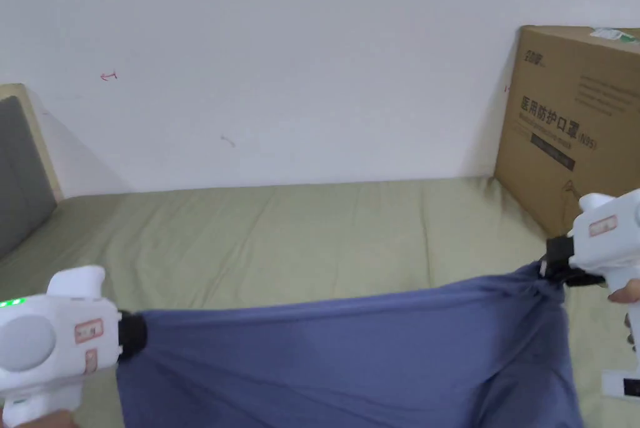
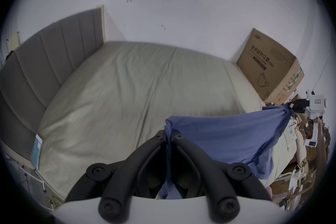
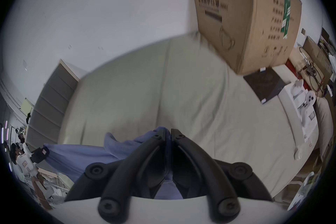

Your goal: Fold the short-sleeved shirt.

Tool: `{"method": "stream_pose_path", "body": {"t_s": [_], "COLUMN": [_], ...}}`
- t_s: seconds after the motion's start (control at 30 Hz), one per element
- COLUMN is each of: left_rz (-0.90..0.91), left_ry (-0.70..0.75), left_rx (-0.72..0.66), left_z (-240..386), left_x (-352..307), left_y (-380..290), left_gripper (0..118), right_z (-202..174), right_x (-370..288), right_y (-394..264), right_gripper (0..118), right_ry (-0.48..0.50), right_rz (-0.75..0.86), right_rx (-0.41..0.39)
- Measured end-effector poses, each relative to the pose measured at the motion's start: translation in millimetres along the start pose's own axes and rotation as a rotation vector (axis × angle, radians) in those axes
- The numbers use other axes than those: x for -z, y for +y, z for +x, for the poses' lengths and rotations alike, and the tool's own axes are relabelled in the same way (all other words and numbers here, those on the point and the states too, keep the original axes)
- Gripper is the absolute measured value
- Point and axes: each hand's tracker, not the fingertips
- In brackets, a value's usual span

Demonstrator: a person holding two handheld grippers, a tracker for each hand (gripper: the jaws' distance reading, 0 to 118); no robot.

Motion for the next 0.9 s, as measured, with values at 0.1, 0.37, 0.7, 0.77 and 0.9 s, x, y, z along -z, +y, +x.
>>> {"method": "stream_pose_path", "body": {"t_s": [0.1, 0.37, 0.7, 0.77, 0.9], "left_rz": [0.063, 0.198, 0.371, 0.404, 0.472], "left_ry": [0.008, 0.011, 0.117, 0.122, 0.194], "left_rx": [0.052, 0.082, 0.137, 0.115, 0.188], "left_z": [13, 30, 54, 56, 64], "left_x": [-18, -42, -32, -33, -45], "left_y": [29, 139, 311, 345, 387], "left_gripper": [3, 3, 3, 3, 3], "right_z": [-5, -37, -105, -122, -136], "right_x": [-31, -85, -106, -116, -130], "right_y": [27, 100, 240, 259, 287], "right_gripper": [6, 6, 6, 6, 6], "right_ry": [0.011, 0.060, 0.106, 0.120, 0.164], "right_rz": [0.091, 0.249, 0.443, 0.494, 0.562], "right_rx": [-0.007, 0.039, 0.052, 0.076, 0.053]}}
